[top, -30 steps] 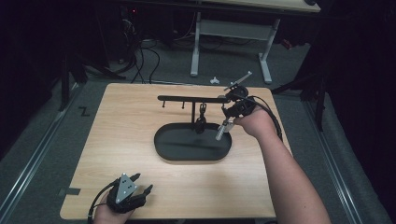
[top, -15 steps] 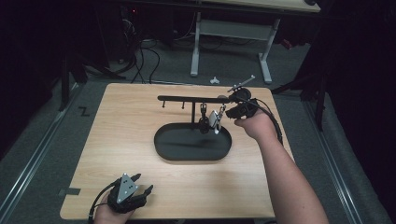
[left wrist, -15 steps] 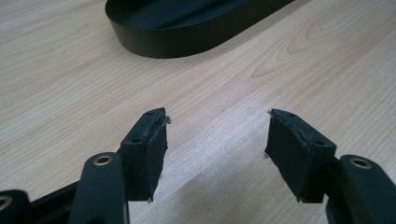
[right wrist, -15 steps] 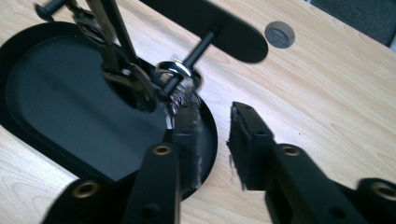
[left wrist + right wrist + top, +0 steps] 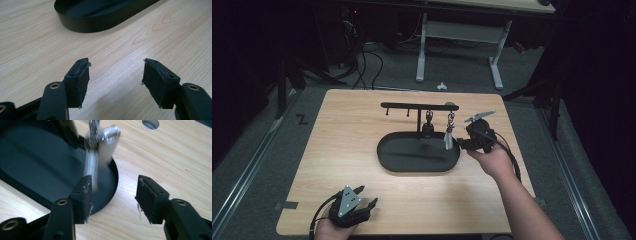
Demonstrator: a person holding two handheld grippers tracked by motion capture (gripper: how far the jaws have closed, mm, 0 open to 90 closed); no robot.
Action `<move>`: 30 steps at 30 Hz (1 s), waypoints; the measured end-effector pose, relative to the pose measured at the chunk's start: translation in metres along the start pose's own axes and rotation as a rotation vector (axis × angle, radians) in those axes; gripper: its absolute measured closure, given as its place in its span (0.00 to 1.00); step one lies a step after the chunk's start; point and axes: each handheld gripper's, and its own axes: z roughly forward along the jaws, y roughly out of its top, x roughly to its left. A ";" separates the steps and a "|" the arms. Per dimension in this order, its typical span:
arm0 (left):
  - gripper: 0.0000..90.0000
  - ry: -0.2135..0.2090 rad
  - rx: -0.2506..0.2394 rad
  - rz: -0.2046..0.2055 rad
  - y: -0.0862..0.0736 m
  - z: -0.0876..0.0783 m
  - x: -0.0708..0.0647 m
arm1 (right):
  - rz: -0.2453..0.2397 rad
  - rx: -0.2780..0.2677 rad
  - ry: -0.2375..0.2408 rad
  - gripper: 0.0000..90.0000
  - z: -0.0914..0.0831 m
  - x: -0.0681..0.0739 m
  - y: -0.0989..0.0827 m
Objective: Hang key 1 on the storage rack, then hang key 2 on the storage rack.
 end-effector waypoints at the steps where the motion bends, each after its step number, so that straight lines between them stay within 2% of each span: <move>1: 0.43 -0.001 0.001 0.002 0.001 0.000 0.000 | 0.010 -0.021 0.012 0.52 0.001 0.001 -0.008; 3: 0.43 -0.005 -0.008 0.004 0.003 0.001 -0.002 | 0.035 -0.044 0.022 0.51 0.004 0.003 -0.021; 5: 0.42 -0.009 -0.017 0.009 0.005 0.001 -0.004 | 0.044 -0.057 0.011 0.48 0.006 0.005 -0.032; 7: 0.42 -0.014 -0.019 0.017 0.008 0.001 -0.005 | 0.039 -0.081 -0.002 0.46 0.007 0.007 -0.044; 9: 0.42 -0.016 -0.020 0.023 0.009 0.003 -0.007 | 0.007 -0.113 -0.018 0.43 0.011 0.008 -0.057; 11: 0.42 -0.020 -0.022 0.025 0.010 0.003 -0.008 | 0.000 -0.124 -0.028 0.41 0.013 0.009 -0.066; 14: 0.42 -0.019 -0.020 0.036 0.012 0.006 -0.010 | 0.024 -0.170 -0.029 0.38 0.015 0.006 -0.079; 19: 0.42 -0.016 -0.019 0.048 0.012 0.008 -0.011 | 0.023 -0.226 -0.019 0.31 0.015 0.004 -0.102; 23: 0.43 0.006 -0.021 0.031 0.009 0.008 -0.006 | 0.012 -0.268 -0.007 0.25 0.015 0.007 -0.123; 26: 0.43 0.017 -0.020 0.005 0.007 0.006 -0.002 | 0.042 -0.290 0.011 0.20 0.014 0.010 -0.147; 28: 0.43 0.029 -0.024 -0.009 0.007 0.004 -0.001 | 0.064 -0.338 -0.017 0.20 0.009 0.015 -0.168; 29: 0.43 0.034 -0.022 -0.013 0.007 0.004 0.000 | 0.058 -0.400 -0.046 0.22 0.005 0.017 -0.180; 30: 0.43 0.036 -0.027 -0.014 0.008 0.003 -0.001 | 0.060 -0.437 -0.050 0.23 0.000 0.017 -0.185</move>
